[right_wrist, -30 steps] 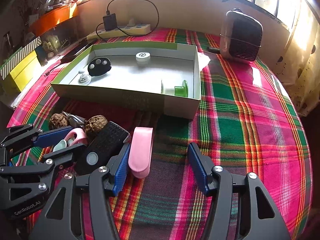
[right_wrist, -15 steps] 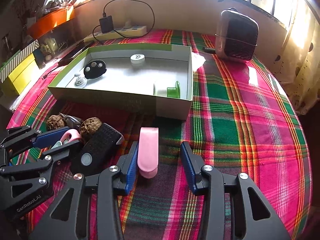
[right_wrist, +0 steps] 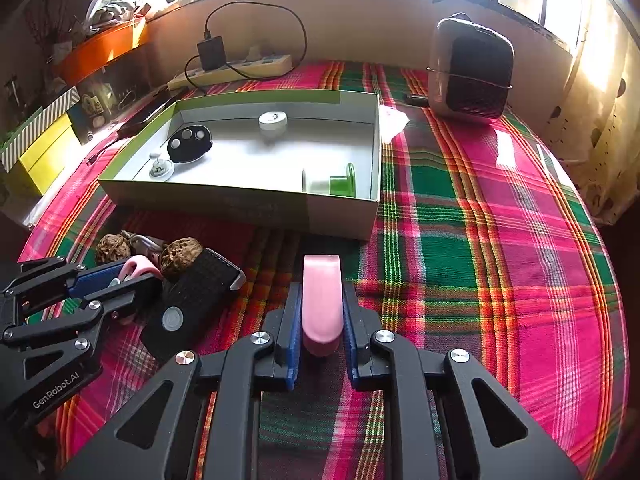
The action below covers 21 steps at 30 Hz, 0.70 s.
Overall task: Organize objects
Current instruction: 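Close the left gripper on the pink case while right grasps the pink clip, then carry the pink case into the box with left while right carries the clip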
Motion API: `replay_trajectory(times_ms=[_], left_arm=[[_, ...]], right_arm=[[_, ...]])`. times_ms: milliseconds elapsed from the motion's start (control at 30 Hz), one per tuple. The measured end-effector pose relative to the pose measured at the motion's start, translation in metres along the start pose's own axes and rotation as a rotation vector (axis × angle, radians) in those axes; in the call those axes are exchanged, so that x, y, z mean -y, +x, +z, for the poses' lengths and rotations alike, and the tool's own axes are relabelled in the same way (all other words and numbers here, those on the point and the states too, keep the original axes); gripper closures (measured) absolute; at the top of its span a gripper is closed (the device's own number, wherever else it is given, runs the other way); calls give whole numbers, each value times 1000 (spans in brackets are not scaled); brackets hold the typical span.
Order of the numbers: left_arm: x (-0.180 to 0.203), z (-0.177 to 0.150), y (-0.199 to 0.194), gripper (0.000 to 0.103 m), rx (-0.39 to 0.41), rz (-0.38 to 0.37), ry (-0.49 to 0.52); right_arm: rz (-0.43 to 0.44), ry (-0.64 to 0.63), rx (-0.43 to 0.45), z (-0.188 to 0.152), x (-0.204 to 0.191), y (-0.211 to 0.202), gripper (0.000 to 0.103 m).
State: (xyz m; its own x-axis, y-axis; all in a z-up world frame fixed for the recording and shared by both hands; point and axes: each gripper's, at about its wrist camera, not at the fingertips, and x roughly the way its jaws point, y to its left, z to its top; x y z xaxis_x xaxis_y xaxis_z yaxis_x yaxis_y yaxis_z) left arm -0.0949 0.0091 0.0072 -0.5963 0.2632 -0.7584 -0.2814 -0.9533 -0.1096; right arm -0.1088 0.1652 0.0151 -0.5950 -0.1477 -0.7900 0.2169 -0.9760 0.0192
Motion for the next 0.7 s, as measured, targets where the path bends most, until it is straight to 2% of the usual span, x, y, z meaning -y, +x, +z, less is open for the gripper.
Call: replay_trajectory(times_ms=[700], left_arm=[[1,0,0,87,0,5,-2]], right_arm=[[-7,-5,-1,0,0,1,84]])
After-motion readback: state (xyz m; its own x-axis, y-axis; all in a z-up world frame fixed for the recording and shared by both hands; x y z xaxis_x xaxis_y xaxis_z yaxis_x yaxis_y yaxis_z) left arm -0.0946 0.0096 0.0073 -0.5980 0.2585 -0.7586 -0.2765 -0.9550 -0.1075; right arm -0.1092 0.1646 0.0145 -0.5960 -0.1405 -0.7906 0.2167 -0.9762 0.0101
